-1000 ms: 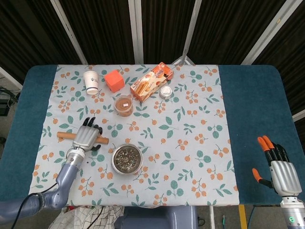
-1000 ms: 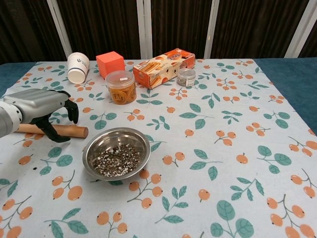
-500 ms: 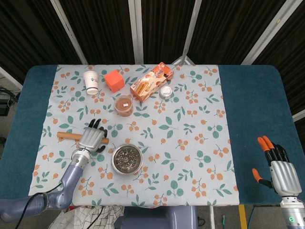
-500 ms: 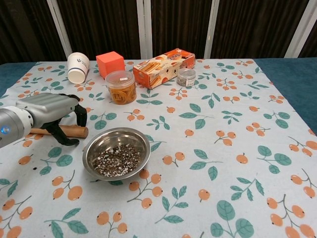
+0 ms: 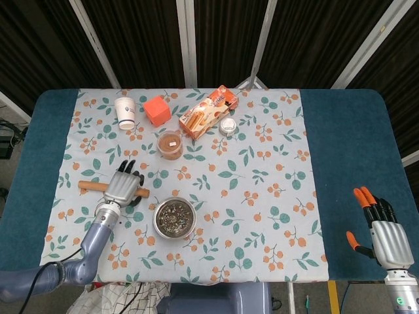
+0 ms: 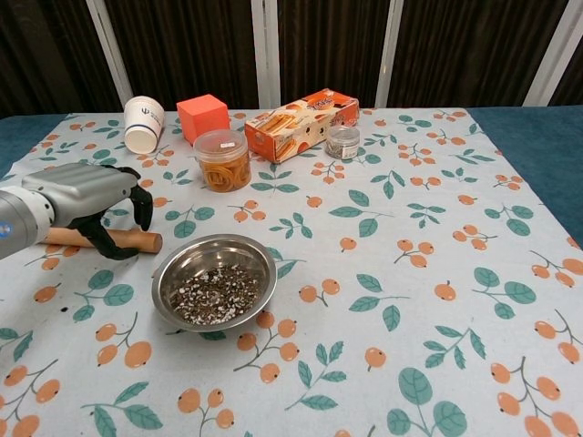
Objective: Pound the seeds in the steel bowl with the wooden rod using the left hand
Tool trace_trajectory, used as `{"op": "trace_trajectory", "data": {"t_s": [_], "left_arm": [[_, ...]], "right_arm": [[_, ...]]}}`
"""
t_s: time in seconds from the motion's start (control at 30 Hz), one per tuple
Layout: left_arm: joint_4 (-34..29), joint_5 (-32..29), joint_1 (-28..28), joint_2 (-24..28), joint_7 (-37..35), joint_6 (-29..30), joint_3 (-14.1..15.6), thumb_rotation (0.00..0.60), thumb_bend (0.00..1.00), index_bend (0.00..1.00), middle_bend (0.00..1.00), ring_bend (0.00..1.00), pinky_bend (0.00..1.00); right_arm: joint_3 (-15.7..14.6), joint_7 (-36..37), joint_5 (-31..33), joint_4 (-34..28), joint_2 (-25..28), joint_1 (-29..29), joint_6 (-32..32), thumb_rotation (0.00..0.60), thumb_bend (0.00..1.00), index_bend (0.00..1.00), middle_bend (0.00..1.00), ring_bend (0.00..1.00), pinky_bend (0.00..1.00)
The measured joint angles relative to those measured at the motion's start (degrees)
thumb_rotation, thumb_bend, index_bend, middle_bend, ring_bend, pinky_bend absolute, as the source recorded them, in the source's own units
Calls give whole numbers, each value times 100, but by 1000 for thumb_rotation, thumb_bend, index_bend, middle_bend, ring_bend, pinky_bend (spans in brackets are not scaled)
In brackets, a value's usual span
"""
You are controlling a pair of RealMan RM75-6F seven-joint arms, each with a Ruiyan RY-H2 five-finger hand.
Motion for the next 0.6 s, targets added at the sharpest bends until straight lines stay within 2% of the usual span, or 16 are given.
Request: {"op": "trace_trajectory", "data": {"t_s": [0.4, 0.6], "left_arm": [[101, -47, -60, -73, -26, -46, 89, 600, 480, 439, 386, 0, 0], [107, 37, -62, -88, -145, -1, 97, 600, 602, 467, 447, 13, 0]], "right_arm": [[5, -26, 23, -8, -6, -1, -10, 600, 367, 0, 0, 0, 0], [7, -28, 20, -8, -9, -2, -3, 600, 367, 0, 0, 0, 0]]}}
